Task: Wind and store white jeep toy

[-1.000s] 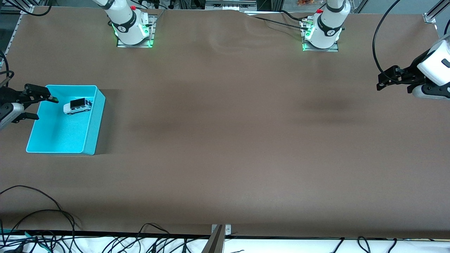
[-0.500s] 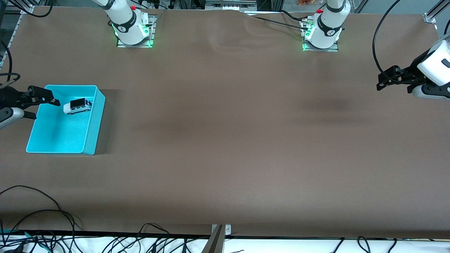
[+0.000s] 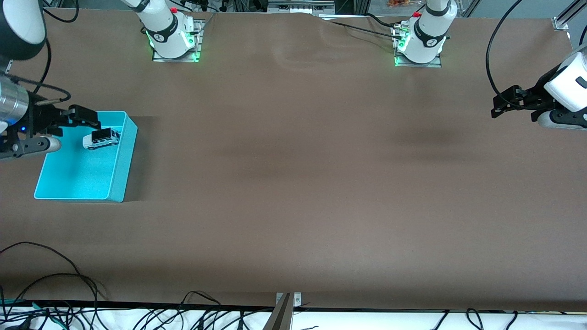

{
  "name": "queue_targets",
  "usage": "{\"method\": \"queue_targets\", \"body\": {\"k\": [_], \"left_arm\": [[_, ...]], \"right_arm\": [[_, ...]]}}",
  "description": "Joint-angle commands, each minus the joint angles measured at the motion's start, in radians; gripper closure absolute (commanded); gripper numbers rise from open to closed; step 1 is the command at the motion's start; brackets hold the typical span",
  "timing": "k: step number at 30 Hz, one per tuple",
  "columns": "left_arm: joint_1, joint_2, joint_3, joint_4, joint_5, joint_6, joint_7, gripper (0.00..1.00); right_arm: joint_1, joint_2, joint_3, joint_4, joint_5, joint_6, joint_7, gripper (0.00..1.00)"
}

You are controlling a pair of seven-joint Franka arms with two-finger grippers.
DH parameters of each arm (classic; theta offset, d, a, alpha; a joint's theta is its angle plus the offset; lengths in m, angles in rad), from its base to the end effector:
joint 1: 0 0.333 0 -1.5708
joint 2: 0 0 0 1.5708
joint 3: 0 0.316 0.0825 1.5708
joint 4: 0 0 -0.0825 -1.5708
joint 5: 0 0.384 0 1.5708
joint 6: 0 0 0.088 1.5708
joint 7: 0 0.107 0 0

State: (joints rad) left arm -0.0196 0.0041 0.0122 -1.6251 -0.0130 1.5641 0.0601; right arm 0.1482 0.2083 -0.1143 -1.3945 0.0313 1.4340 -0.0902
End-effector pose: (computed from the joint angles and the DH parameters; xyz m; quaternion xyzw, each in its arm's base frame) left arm 0.5528 -0.0055 0.5961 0.9989 -0.0336 -0.0324 0.0073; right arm 0.6002 0.0313 0.5757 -0.9945 -0.0629 0.0835 0.0061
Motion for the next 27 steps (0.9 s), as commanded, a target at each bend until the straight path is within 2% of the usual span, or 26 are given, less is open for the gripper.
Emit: {"method": "queue_targets", "body": {"k": [1, 6, 13, 27], "left_arm": [[0.003, 0.014, -0.001, 0.034, -0.016, -0.022, 0.0, 0.0], [0.004, 0.014, -0.003, 0.034, -0.016, -0.022, 0.0, 0.0], [0.006, 0.016, -0.001, 0.034, -0.016, -0.022, 0.0, 0.0], [0.006, 0.014, -0.001, 0.034, -0.016, -0.022, 0.001, 0.0]], "right_arm": [[-0.084, -0.101, 0.099, -0.115, -0.048, 0.002, 0.109, 0.0], [-0.168, -0.161, 0.162, -0.204, -0.053, 0.046, 0.133, 0.0], [-0.19, -0.22, 0.166, -0.284, -0.047, 0.06, 0.129, 0.0], [-0.182, -0.167, 0.165, -0.216, -0.037, 0.063, 0.133, 0.0]]}}
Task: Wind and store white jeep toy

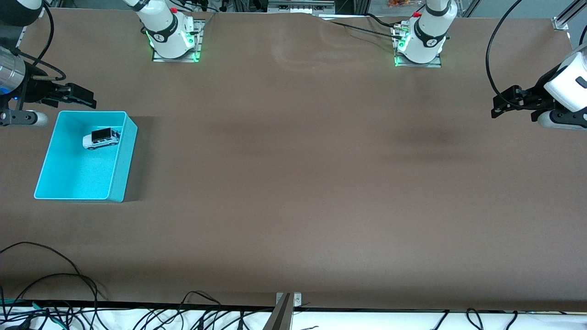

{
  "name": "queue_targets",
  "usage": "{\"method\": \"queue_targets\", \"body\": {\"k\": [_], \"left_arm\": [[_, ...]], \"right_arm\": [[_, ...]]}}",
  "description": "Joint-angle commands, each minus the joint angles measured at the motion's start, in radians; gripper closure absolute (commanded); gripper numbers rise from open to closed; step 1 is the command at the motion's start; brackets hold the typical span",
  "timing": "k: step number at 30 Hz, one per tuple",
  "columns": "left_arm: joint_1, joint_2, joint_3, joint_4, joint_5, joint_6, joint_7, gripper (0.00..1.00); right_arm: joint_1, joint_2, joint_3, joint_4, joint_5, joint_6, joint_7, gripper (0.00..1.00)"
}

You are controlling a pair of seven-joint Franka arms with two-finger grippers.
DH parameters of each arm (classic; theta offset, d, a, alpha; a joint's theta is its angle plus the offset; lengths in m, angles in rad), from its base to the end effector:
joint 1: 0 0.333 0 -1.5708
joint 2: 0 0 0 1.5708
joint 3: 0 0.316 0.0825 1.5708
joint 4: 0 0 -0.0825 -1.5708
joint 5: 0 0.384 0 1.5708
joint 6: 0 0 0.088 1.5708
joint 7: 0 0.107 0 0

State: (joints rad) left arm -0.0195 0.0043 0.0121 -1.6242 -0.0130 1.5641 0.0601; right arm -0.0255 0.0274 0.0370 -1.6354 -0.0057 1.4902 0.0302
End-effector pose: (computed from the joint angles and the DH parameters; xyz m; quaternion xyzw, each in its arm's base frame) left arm 0.5529 -0.0055 0.5964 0.9989 -0.0336 -0.0320 0.0073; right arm 0.5494 0.0054 0.5730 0.9962 -0.0093 -0.0861 0.0041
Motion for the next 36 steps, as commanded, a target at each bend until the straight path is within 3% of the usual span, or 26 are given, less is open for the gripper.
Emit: {"method": "queue_targets", "body": {"k": [1, 36], "left_arm": [[0.006, 0.014, -0.001, 0.033, -0.016, -0.022, 0.001, 0.0], [0.004, 0.014, -0.001, 0.033, -0.016, -0.022, 0.001, 0.0]], "right_arm": [[-0.008, 0.019, 0.014, 0.031, 0.0, 0.007, 0.014, 0.0], [-0.011, 0.046, 0.012, 0.057, 0.013, 0.009, 0.014, 0.0]]}}
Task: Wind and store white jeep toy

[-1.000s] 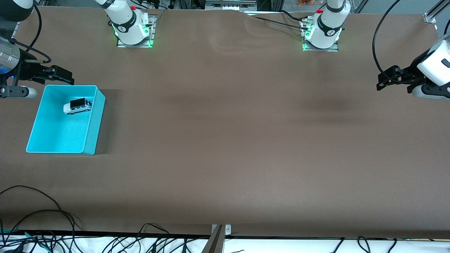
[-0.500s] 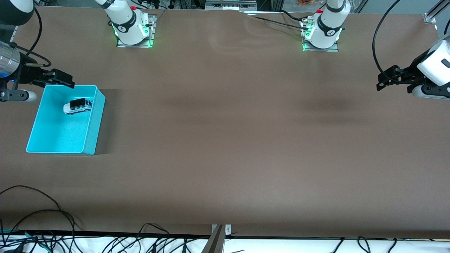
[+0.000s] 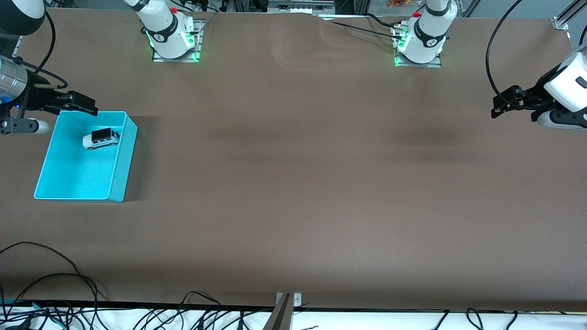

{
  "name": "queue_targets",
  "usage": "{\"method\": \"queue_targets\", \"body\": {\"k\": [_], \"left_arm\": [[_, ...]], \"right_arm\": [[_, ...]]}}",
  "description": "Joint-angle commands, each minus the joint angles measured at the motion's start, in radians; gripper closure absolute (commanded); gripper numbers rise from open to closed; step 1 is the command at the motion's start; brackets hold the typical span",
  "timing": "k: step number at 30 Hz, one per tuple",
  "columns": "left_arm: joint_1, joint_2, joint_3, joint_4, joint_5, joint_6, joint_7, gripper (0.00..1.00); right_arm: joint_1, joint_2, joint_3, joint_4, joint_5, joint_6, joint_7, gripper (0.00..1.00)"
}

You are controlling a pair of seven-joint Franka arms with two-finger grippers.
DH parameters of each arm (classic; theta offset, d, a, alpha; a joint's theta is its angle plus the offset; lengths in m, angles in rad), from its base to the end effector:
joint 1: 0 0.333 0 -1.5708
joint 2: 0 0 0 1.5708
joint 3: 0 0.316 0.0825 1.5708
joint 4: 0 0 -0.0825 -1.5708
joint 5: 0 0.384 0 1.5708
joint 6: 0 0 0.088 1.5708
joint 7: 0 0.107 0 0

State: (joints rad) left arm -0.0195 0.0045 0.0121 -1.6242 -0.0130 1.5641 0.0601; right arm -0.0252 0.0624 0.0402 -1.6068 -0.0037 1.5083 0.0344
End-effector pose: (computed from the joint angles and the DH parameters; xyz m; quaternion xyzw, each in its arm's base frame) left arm 0.5529 -0.0055 0.5963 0.9989 -0.0336 -0.0321 0.0073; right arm 0.5620 0.0074 0.5679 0.9967 -0.0096 -0.0803 0.0026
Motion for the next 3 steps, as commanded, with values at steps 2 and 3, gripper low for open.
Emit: {"method": "queue_targets", "body": {"k": [2, 3], "left_arm": [[0.004, 0.014, -0.001, 0.033, -0.016, -0.022, 0.0, 0.0], [0.004, 0.014, -0.001, 0.033, -0.016, -0.022, 0.0, 0.0]], "right_arm": [[-0.012, 0.013, 0.009, 0.028, 0.013, -0.01, 0.01, 0.0], [-0.012, 0.013, 0.009, 0.028, 0.013, -0.01, 0.01, 0.0]]}}
